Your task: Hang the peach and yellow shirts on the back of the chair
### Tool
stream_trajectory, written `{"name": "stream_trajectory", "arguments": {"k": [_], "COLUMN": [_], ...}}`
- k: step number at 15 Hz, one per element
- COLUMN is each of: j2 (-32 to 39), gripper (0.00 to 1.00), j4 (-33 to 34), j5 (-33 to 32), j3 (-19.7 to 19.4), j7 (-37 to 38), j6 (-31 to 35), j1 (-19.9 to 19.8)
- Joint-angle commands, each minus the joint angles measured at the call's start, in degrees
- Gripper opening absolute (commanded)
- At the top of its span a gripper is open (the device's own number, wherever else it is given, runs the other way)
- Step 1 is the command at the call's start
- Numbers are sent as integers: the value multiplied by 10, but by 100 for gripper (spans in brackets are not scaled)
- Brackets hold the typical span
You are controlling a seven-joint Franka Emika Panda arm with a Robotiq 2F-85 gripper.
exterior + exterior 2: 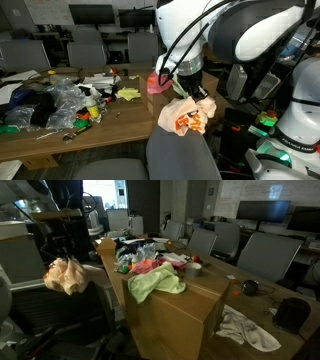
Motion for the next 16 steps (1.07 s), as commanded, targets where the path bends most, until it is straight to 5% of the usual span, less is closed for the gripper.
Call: {"name": "stream_trajectory", "arguments": {"k": [1,6,7,16], "j2": [7,4,3,-3], "gripper": [1,2,24,90], "j4": [-9,-19,-19,-19], "j5": [-17,-30,-30,-43], "j3": [8,10,11,13], "j7": [18,33,37,72], "j6": [22,40,42,59], "j1": [-13,-16,-17,-20]}}
